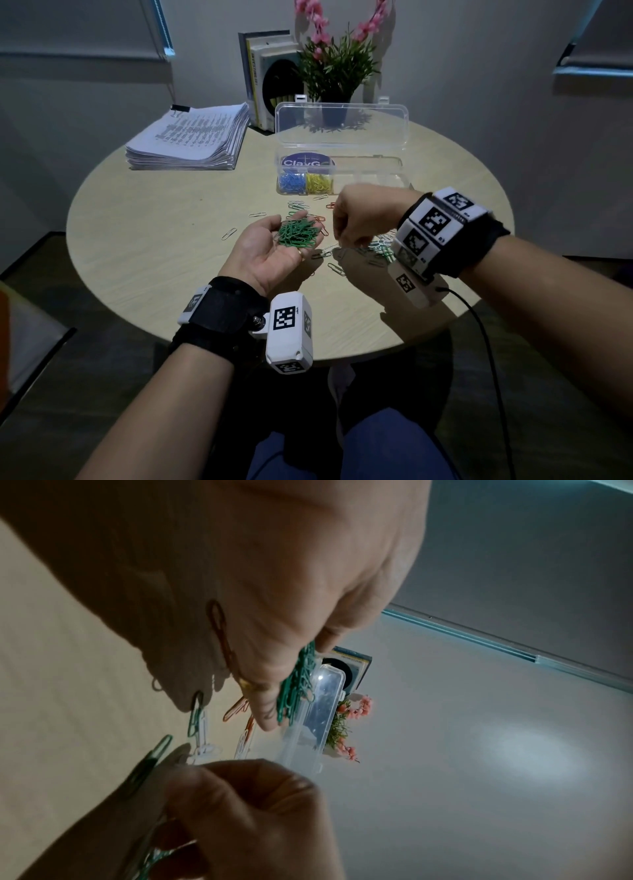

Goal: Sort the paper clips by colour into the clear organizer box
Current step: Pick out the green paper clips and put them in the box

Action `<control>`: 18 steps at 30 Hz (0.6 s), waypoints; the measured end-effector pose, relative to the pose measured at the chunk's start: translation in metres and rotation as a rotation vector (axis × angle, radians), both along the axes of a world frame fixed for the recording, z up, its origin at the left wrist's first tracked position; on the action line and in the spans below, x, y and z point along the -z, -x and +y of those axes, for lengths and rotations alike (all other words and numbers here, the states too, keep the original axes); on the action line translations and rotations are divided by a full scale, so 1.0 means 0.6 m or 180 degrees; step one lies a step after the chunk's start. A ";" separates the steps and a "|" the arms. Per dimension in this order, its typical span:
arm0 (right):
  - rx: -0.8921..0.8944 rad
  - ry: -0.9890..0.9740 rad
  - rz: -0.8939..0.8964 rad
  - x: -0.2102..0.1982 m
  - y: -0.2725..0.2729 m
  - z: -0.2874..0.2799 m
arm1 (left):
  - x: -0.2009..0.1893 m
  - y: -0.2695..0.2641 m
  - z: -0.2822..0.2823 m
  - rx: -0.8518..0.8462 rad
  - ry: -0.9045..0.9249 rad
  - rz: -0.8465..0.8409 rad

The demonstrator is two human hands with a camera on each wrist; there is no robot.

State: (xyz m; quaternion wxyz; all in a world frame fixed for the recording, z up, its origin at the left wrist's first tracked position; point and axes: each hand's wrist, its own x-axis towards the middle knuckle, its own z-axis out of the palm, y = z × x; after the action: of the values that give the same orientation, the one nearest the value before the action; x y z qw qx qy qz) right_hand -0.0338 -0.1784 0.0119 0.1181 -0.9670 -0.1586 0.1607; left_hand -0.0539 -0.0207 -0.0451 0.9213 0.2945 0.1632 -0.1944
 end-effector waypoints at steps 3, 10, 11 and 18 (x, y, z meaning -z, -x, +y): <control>-0.0030 0.0441 0.0020 0.033 0.014 0.006 | -0.002 0.001 0.013 -0.0053 0.0003 -0.0003; -0.0035 0.0356 0.0170 0.045 0.006 0.013 | -0.008 0.007 0.031 -0.0173 -0.0081 -0.0026; -0.0006 0.0307 0.0129 0.043 0.002 0.013 | -0.009 0.007 0.031 -0.0180 -0.0076 -0.0017; 0.0074 0.0501 -0.0089 0.053 -0.026 0.017 | -0.007 0.003 0.032 -0.0198 -0.0044 0.0014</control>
State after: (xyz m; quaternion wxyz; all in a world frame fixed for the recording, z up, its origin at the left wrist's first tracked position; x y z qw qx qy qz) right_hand -0.0181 -0.1681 -0.0197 0.0414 -0.9772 -0.1358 0.1577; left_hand -0.0556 -0.0013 -0.0409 0.9245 0.2951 0.1756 -0.1651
